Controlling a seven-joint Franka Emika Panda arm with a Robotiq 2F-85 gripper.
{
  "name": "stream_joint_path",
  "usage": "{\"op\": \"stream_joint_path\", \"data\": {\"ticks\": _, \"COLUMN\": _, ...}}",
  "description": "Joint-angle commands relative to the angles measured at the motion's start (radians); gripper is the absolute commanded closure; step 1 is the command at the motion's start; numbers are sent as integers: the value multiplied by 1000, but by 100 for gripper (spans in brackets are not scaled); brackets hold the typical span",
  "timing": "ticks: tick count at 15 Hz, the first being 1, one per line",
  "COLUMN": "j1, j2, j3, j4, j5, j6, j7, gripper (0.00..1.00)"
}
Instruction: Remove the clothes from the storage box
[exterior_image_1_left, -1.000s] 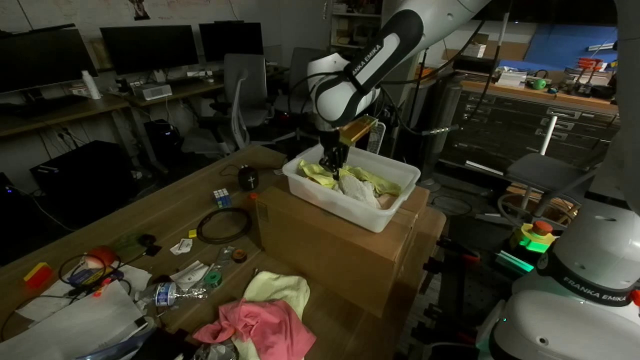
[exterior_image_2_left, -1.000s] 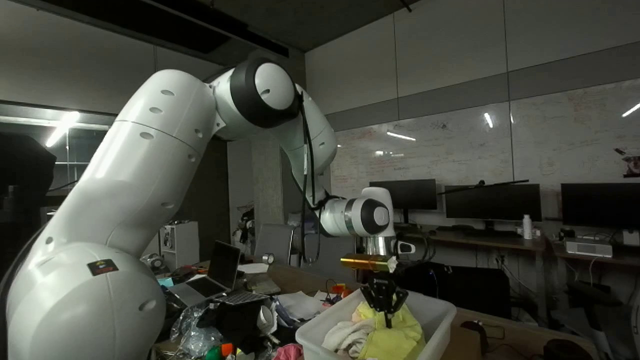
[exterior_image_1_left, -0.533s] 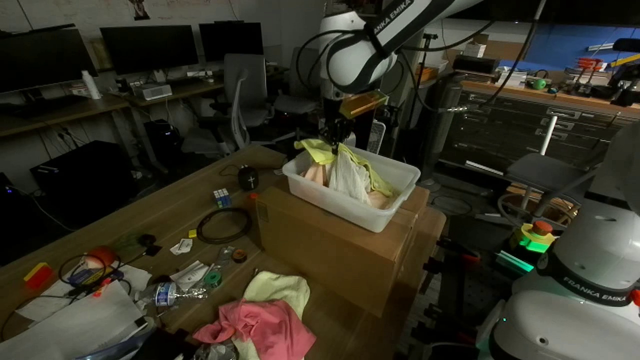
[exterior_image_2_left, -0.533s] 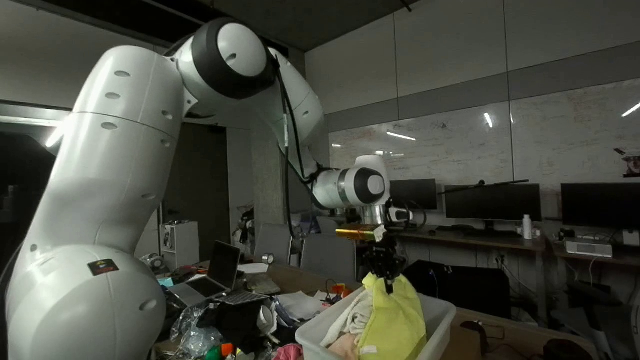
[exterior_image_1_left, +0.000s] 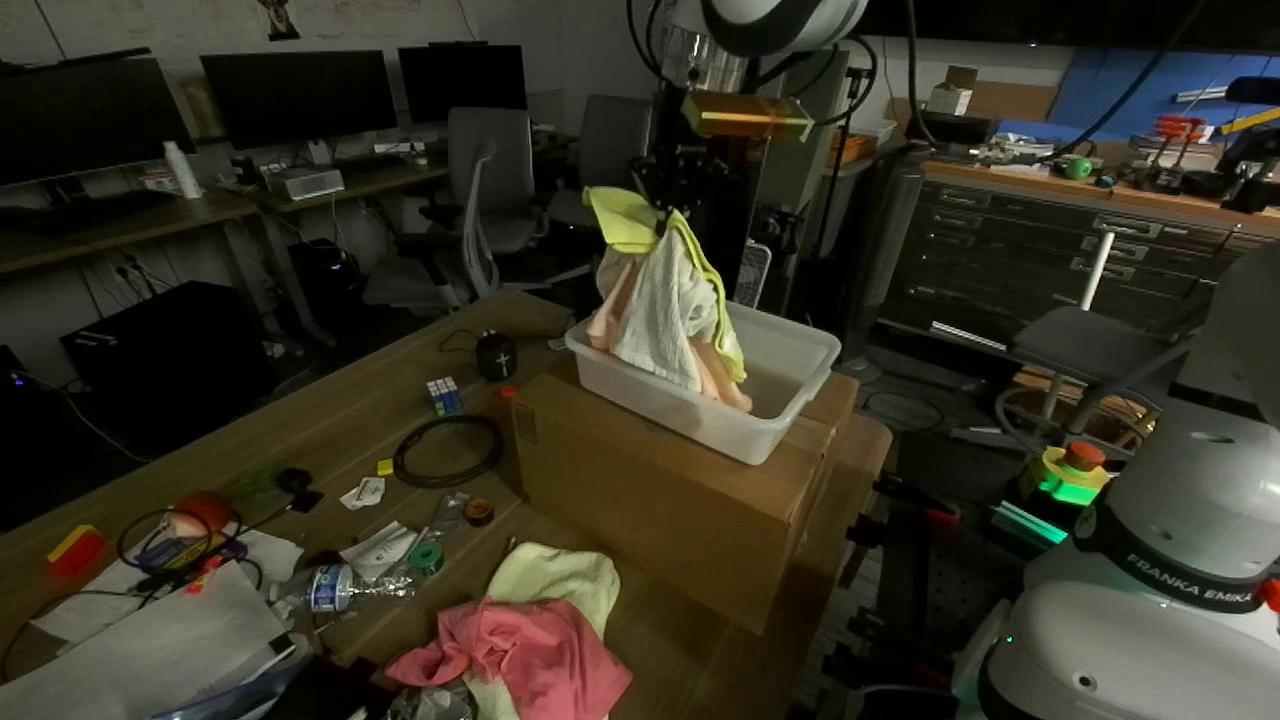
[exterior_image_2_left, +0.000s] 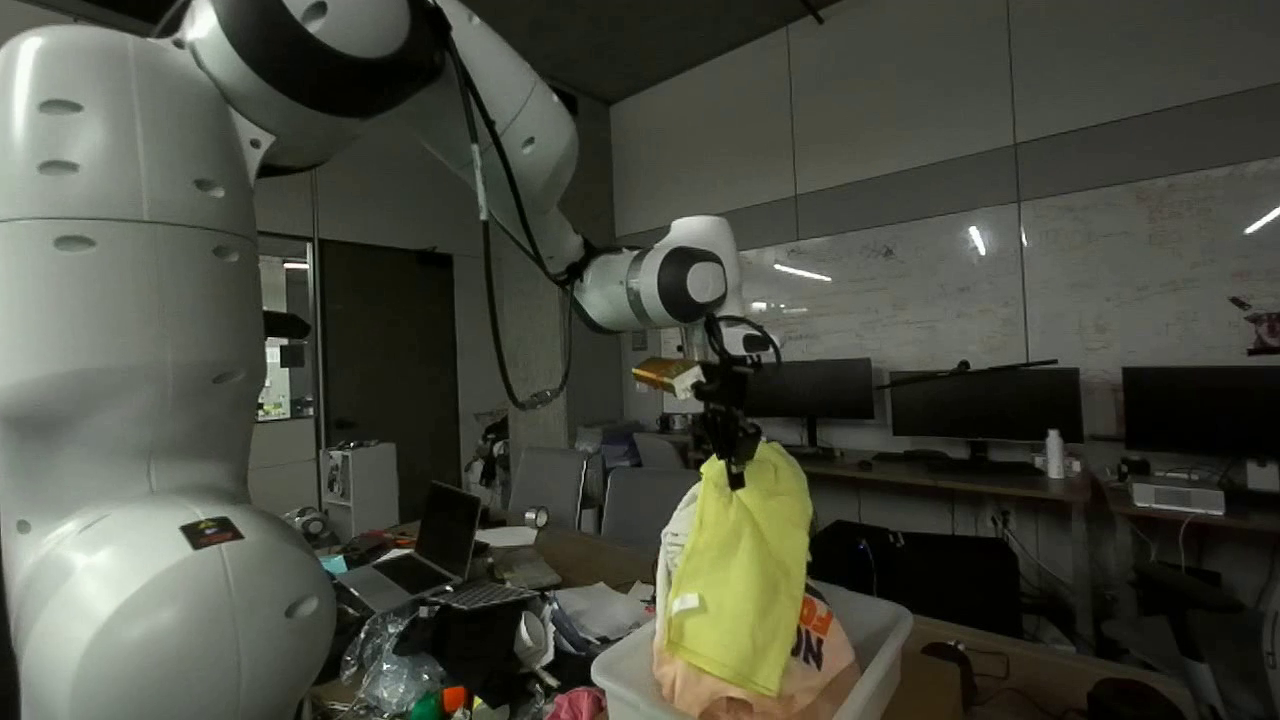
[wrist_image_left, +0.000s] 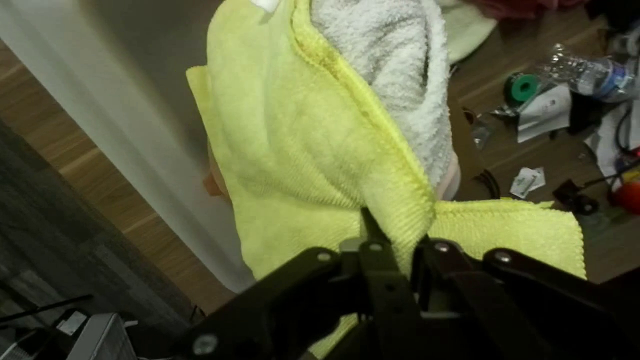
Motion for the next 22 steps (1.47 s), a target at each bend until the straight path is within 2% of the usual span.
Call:
{"op": "stream_joint_path", "data": {"ticks": 1, "j1": 6, "j2": -98, "j3": 24, "j4": -6, "j5": 100, "j6": -68, "j7": 32, "gripper": 93}}
{"op": "stream_joint_path", "data": {"ticks": 4, "j1": 4, "j2": -153, "j3": 47, "j4": -2, "j5": 125, "j6": -91, "j7": 50, "gripper": 93}}
{"op": "stream_joint_path", "data": {"ticks": 14, "j1": -4, "j2": -361, "j3": 143, "j4": 7, "j5": 96, "j6": -89, "j7": 131, "gripper": 93}}
{"op": "stream_joint_path", "data": {"ticks": 20, "j1": 0, "j2": -397, "j3": 212, "j4": 51, "j5": 75, "j6": -92, "j7": 160, "gripper": 93}}
{"op": "stream_joint_path", "data": {"ticks": 22, "j1": 17, "j2": -384, "j3": 227, "j4": 76, "j5": 78, "j6": -103, "j7": 125, "gripper": 93}}
